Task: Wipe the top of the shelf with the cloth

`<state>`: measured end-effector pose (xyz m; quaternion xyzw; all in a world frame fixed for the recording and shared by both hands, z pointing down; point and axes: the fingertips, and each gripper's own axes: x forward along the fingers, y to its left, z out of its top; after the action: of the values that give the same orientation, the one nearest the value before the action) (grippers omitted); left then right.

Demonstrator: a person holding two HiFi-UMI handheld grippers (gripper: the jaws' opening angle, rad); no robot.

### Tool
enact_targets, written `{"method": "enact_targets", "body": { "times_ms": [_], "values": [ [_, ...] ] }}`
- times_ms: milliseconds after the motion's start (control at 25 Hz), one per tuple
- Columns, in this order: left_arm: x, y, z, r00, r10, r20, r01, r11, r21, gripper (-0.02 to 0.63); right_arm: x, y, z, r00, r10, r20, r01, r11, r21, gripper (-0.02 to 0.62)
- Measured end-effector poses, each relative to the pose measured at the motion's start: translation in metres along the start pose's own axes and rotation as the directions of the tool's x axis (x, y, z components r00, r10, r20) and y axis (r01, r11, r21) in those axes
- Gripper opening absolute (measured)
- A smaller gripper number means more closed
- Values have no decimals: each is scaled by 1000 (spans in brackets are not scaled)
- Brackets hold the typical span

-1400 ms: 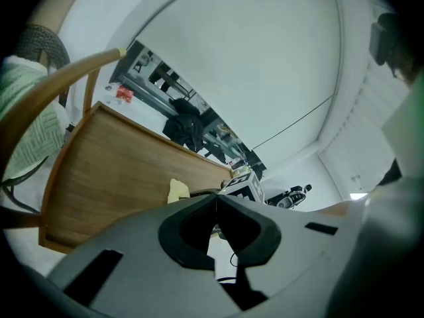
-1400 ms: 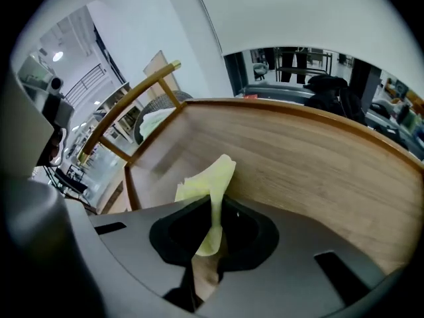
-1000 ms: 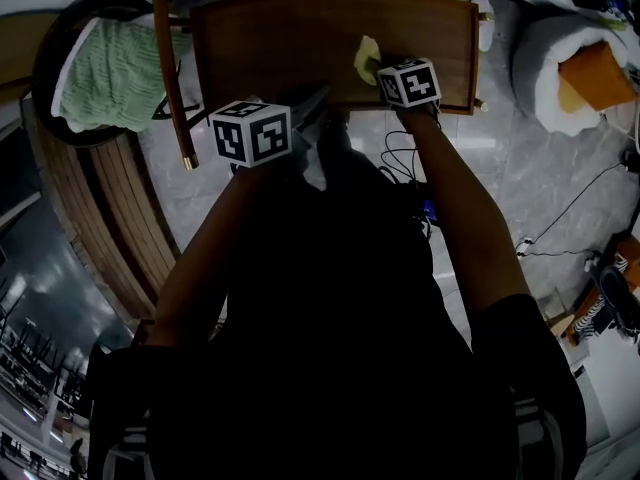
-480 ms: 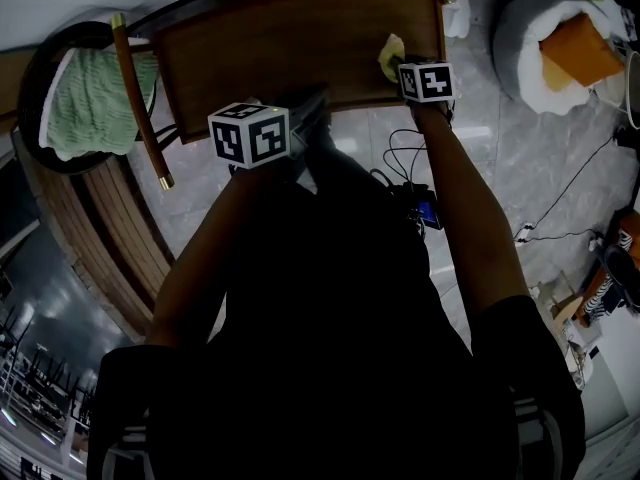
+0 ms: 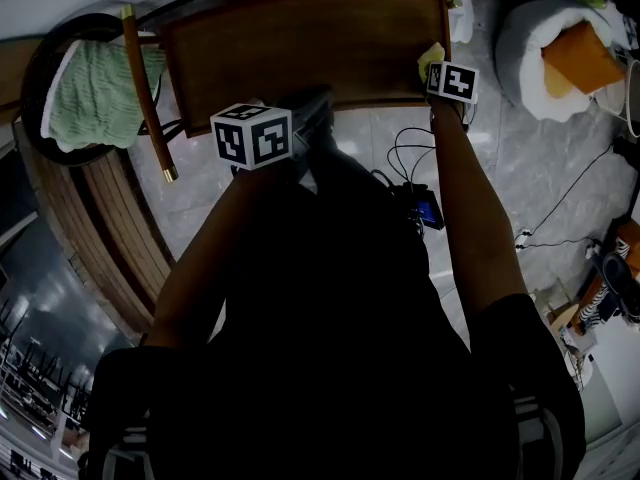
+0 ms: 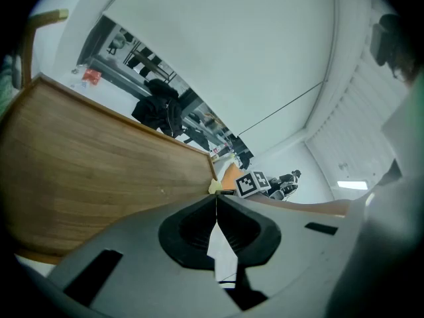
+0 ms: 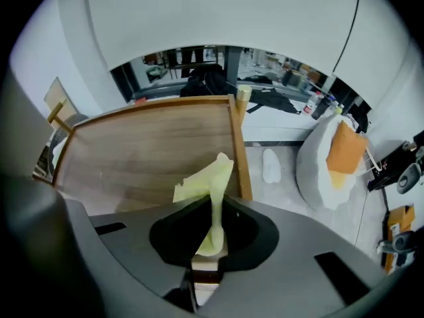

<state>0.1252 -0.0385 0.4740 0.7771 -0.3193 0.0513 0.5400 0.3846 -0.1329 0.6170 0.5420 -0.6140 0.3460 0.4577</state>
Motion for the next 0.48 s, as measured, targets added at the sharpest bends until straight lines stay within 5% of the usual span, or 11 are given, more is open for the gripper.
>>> {"method": "enact_targets", "body": {
  "times_ms": [120,240,360,480],
  "values": [
    [-22,6,2,1000,10,22,-10,1000,-7,12,-2,-4,0,999,-50,-16,51,998,29,46],
    [-53,19,5,998,29,50,-28,999,-15,12,-15,21,12,997,-23,68,24,1000,-7,44],
    [-91,36,12,995,58,87,-56,998,-27,12,-36,107,27,968,185,169,-165,978,-125,46],
    [-133,55,22,988,91,123,-87,995,-39,12,-51,228,20,885,443,144,-391,874,-289,46]
  ]
}}
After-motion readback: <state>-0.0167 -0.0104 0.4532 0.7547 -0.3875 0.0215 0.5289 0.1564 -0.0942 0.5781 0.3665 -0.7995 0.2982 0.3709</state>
